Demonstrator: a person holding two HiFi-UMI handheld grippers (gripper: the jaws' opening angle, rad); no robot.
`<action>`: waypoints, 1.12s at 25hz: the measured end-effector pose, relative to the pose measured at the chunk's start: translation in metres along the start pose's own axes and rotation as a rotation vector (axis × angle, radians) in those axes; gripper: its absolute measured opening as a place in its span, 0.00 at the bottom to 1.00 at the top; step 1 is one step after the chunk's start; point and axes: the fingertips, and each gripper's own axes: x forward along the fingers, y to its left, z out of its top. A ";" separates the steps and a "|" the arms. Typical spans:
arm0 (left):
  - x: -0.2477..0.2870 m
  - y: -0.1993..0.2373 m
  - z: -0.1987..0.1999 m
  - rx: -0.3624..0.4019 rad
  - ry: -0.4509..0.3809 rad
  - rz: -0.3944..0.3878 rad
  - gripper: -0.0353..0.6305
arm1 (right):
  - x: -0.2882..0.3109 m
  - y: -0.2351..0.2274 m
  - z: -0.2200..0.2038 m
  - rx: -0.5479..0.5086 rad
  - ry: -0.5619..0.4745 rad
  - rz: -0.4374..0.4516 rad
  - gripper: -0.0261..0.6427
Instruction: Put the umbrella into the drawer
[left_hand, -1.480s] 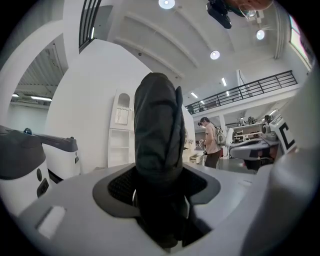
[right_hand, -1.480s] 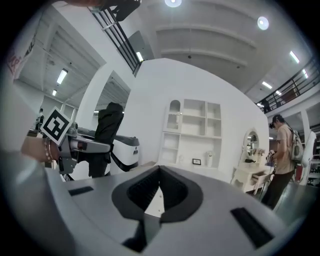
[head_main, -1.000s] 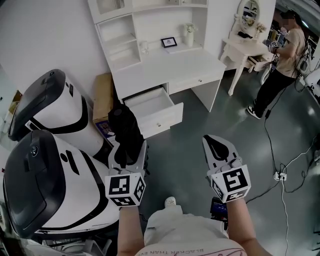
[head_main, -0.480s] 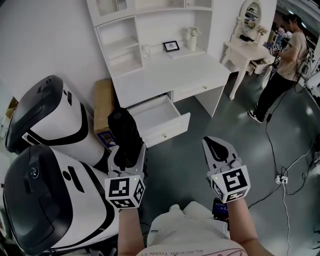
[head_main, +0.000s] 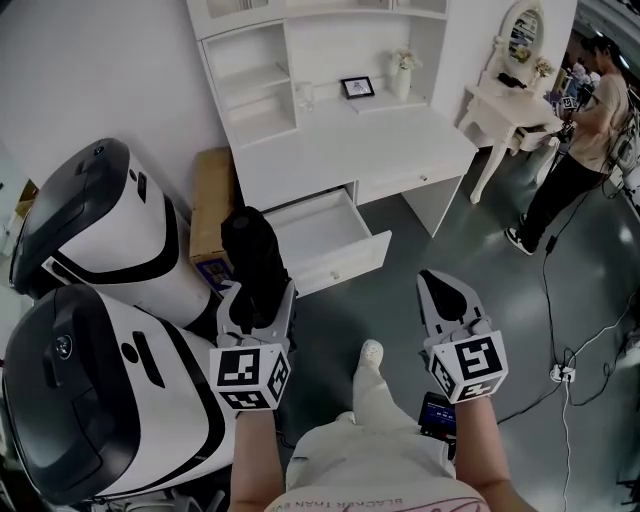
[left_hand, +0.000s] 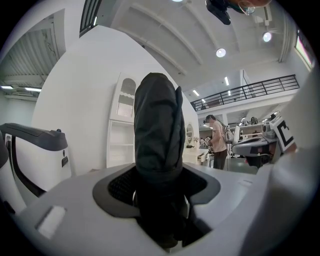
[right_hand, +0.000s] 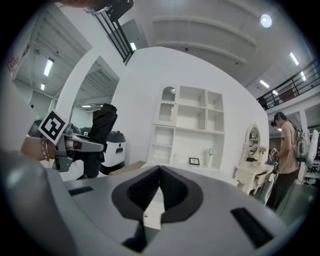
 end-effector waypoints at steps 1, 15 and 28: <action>0.005 0.002 0.000 0.002 0.000 0.002 0.44 | 0.006 -0.003 0.000 0.003 -0.003 0.001 0.05; 0.116 0.024 0.005 0.030 0.032 0.048 0.44 | 0.113 -0.078 -0.011 0.080 -0.016 0.028 0.05; 0.245 0.033 0.017 0.027 0.054 0.078 0.44 | 0.214 -0.164 -0.009 0.087 -0.016 0.079 0.05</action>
